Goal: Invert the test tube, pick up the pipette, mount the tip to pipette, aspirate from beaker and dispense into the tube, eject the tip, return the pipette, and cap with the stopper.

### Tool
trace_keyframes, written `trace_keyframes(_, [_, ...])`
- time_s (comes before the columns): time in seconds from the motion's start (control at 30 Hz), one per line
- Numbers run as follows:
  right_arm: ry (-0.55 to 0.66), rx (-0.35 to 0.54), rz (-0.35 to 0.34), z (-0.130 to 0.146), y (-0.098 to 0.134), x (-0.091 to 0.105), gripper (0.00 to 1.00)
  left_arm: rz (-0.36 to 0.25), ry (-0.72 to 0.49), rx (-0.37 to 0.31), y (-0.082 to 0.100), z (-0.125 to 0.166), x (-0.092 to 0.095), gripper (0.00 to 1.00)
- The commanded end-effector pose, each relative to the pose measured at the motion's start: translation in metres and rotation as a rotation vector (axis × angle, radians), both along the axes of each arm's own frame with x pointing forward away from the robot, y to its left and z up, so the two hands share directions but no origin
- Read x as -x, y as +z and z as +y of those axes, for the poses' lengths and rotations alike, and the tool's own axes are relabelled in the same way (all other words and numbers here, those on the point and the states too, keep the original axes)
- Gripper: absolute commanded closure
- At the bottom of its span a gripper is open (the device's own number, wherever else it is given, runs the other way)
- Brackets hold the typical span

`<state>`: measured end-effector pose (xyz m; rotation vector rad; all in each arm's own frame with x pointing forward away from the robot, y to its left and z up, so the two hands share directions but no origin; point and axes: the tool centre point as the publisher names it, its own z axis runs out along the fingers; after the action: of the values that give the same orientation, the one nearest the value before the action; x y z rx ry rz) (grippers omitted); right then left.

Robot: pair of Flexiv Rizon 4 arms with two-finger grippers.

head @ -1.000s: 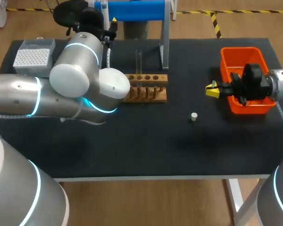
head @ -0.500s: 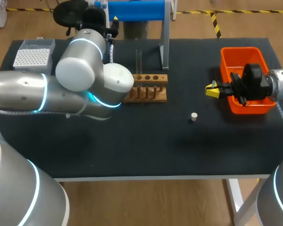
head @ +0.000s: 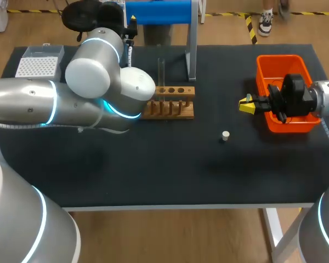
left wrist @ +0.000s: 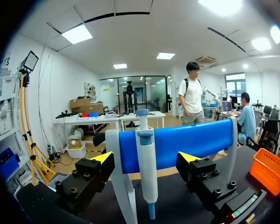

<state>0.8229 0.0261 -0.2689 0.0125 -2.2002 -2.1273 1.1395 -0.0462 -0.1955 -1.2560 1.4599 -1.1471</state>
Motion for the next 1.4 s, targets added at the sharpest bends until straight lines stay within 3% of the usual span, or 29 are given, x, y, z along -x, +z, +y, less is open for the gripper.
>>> trace_keyframes(0.03, [-0.001, 0.003, -0.001, -0.001, 0.001, 0.001, 1.00, 0.004, 0.002, 0.000, 0.000, -0.002, -0.006, 0.16])
trace_keyframes(0.2, [-0.001, 0.003, -0.001, -0.001, 0.001, 0.001, 1.00, 0.011, 0.008, 0.006, -0.002, 0.000, -0.010, 0.09])
trace_keyframes(0.67, [-0.001, 0.003, -0.001, -0.001, 0.001, 0.001, 1.00, 0.005, 0.022, 0.024, -0.006, 0.001, -0.017, 0.15])
trace_keyframes(1.07, [-0.001, 0.003, -0.001, -0.001, 0.001, 0.001, 1.00, 0.002, 0.032, 0.026, -0.008, 0.002, -0.019, 0.12])
trace_keyframes(1.13, [-0.001, 0.003, -0.001, -0.001, 0.001, 0.001, 1.00, 0.004, 0.034, 0.019, -0.009, 0.000, -0.020, 0.14])
trace_keyframes(1.23, [-0.001, 0.003, -0.001, -0.001, 0.001, 0.001, 1.00, 0.005, 0.035, 0.020, -0.010, 0.000, -0.022, 0.34])
trace_keyframes(1.4, [-0.001, 0.003, -0.001, -0.001, 0.001, 0.001, 1.00, 0.007, 0.035, 0.023, -0.012, -0.001, -0.023, 0.45])
